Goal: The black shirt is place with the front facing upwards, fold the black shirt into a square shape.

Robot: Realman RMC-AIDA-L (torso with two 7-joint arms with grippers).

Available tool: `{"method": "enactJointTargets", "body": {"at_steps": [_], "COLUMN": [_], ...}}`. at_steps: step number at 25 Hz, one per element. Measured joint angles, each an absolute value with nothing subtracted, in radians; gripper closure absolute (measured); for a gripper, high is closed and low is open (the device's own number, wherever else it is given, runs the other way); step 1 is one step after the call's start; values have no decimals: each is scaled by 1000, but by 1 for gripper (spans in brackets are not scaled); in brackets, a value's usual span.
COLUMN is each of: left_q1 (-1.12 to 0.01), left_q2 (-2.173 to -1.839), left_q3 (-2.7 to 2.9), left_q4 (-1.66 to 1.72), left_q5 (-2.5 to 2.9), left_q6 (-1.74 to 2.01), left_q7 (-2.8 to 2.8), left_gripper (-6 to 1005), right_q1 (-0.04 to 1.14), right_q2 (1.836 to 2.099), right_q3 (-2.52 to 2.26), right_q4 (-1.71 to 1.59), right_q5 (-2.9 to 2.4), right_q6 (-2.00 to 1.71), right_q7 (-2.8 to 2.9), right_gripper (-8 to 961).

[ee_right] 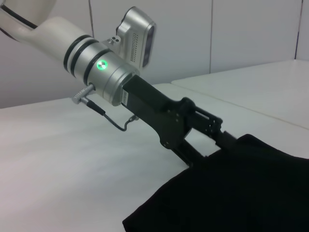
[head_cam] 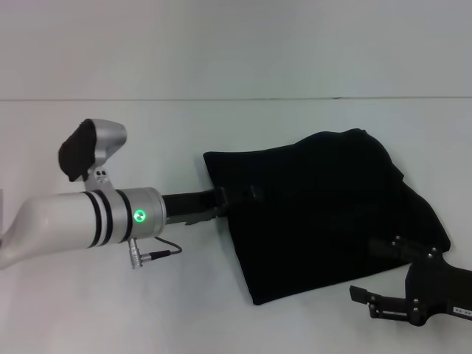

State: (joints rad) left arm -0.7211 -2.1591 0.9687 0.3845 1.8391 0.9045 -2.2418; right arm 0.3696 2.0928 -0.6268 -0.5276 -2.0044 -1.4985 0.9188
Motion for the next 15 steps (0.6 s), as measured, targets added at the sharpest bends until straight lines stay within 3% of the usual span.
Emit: {"method": "enactJointTargets", "body": {"at_steps": [10,15], "left_q1": [-735,-735], "left_q2": [-2162,-2163], "left_q3": [1056,1058], "left_q4": [395,395], "left_q5": [1834,1831], "left_q6": [875,866], "left_q7": [-2263,-2256], "left_gripper": [202,417], "right_q1": [370,368], "right_q2": [2092,2092], "right_q3": [-626,-624], "right_q4": [-528,-528], "right_q5": [-2003,-2003], "right_q6": [-1499,-1499], "right_q7": [919,919], "right_gripper": [39,39]}}
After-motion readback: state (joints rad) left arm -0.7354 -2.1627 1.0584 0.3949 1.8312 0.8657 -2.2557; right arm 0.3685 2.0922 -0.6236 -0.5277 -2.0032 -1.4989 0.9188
